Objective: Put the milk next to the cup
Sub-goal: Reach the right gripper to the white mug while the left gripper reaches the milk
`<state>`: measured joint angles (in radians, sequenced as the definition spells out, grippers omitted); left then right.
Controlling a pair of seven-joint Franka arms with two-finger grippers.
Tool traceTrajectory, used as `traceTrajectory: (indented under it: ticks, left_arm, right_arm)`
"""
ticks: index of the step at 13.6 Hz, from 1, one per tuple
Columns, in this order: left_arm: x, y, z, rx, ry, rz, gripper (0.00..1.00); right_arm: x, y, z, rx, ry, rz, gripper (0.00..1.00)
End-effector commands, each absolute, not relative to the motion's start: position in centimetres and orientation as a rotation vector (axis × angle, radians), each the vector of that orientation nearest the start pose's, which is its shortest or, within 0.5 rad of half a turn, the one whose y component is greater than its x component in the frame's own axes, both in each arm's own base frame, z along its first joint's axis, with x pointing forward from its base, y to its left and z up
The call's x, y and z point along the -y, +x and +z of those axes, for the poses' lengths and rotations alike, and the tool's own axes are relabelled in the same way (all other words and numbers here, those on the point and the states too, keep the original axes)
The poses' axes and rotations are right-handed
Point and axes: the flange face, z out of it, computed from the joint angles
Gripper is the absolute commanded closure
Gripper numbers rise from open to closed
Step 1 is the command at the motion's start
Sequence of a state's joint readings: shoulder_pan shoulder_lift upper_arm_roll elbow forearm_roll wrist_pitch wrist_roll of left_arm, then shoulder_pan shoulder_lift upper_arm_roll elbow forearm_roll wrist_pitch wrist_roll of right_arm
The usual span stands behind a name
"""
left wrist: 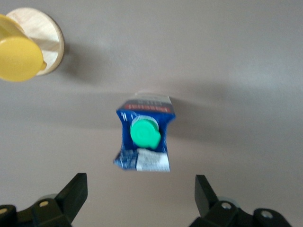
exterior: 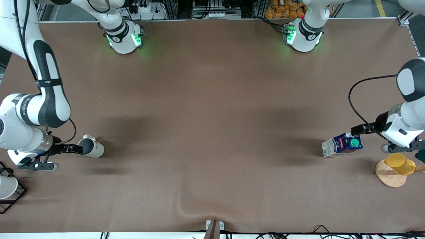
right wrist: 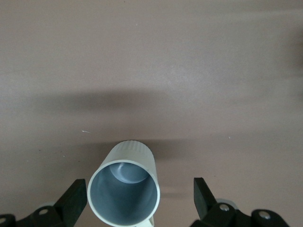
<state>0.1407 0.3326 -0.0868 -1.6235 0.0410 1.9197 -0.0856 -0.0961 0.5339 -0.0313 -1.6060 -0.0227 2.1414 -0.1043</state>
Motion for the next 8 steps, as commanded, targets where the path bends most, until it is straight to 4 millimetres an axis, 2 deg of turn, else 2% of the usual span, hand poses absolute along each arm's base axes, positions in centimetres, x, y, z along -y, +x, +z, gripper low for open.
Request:
traceTrajectory:
  ticks: [1,3,4,6,8]
  left_arm:
    - [-7.8,65.9,41.7,0.220,-3.086,0.024,0.00]
    - [-7.8,66.0,41.0,0.219,-3.062,0.040,0.00]
    - [-7.8,66.1,40.6,0.232,-3.063,0.046,0.00]
    - [-8.1,66.4,39.3,0.251,-3.068,0.048,0.00]
    - [-8.6,66.7,38.6,0.252,-3.067,0.035,0.00]
  right_arm:
    - [9.9,68.3,30.3,0.251,-3.166,0.061,0.00]
    - [13.2,67.7,28.3,0.394,-3.127,0.097,0.00]
    - [13.8,67.4,28.0,0.439,-3.117,0.109,0.00]
    - [13.3,67.1,27.3,0.457,-3.112,0.108,0.00]
    - [12.8,67.0,27.0,0.452,-3.109,0.113,0.63]
